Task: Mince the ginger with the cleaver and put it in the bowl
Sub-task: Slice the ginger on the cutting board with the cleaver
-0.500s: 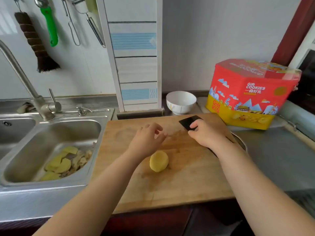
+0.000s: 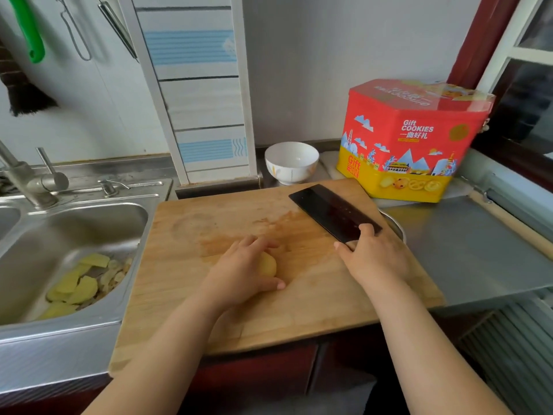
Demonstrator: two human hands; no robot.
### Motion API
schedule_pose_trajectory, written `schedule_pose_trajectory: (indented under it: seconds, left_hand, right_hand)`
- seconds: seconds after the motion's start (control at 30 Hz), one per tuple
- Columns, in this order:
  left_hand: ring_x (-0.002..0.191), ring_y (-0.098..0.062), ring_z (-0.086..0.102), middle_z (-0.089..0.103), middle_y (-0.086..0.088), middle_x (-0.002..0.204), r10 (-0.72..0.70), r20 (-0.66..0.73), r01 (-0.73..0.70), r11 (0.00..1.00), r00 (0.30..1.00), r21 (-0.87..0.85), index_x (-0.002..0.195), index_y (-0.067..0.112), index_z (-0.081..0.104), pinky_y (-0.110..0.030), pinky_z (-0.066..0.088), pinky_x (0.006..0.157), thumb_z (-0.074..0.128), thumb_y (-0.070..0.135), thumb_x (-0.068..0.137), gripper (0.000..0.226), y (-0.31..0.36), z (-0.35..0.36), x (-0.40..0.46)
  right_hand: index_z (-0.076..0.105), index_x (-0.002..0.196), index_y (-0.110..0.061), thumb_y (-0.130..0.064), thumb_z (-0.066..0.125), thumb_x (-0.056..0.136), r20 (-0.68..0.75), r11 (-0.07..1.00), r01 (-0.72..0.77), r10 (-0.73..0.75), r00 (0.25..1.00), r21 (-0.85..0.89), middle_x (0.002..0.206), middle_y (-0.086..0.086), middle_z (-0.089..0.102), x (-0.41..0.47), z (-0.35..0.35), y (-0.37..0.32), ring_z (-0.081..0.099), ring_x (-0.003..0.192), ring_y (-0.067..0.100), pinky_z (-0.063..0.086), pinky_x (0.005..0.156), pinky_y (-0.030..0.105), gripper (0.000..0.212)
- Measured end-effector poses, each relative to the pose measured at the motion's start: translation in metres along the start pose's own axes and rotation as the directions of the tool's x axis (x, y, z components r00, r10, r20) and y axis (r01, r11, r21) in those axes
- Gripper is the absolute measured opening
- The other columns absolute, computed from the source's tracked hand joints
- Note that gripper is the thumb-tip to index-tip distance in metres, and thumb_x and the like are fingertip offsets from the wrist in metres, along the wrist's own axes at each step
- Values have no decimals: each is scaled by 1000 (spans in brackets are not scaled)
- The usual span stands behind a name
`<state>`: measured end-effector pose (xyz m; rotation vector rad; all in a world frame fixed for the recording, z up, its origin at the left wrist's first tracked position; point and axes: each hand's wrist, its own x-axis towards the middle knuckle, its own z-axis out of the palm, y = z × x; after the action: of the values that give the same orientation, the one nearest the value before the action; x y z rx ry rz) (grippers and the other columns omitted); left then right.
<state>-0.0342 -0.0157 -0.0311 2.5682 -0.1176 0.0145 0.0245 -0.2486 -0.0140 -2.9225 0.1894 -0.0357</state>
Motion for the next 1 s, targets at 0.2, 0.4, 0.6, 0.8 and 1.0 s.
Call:
schedule_pose_trajectory:
  seconds: [0.2,0.4,0.6,0.8,1.0]
  left_hand:
    - [113,-8,43,49,16,122,64,-197,-61,998,978,22,129,33,46,-28,38,97,69,72,64,80,-5,14,-8]
    - [100,-15,56,51,11,113,42,-306,7,987,951,158,119,26,52,-32,49,79,62,78,63,77,-10,14,-14]
    - [87,-7,53,43,12,125,146,-303,-121,988,942,98,128,33,52,-27,49,76,73,54,74,61,-12,15,-19]
    - [97,-10,53,57,12,117,211,-379,-150,971,901,185,118,28,57,-29,50,79,76,40,76,48,-12,17,-19]
    - [107,-17,51,52,5,119,219,-378,-176,974,900,146,112,25,60,-37,52,84,73,39,80,38,-16,22,-20]
  right_hand:
    - [57,125,-19,-57,51,92,-28,992,120,-121,992,-29,108,2,69,1,-2,-1,63,101,25,40,59,29,51]
    - [57,129,-22,-48,52,95,85,954,299,-298,951,6,111,-8,71,-8,-20,3,63,103,20,45,67,29,43]
    - [64,119,-28,-39,55,94,180,863,445,-490,853,240,83,-16,60,-20,-49,-2,51,70,1,36,56,24,29]
    - [52,80,-25,-26,39,98,371,819,402,-551,747,409,69,8,54,-31,-71,-23,51,54,18,43,49,28,22]
    - [45,80,-17,-31,31,102,423,835,439,-547,722,331,69,10,52,-38,-68,-28,50,51,20,44,50,31,30]
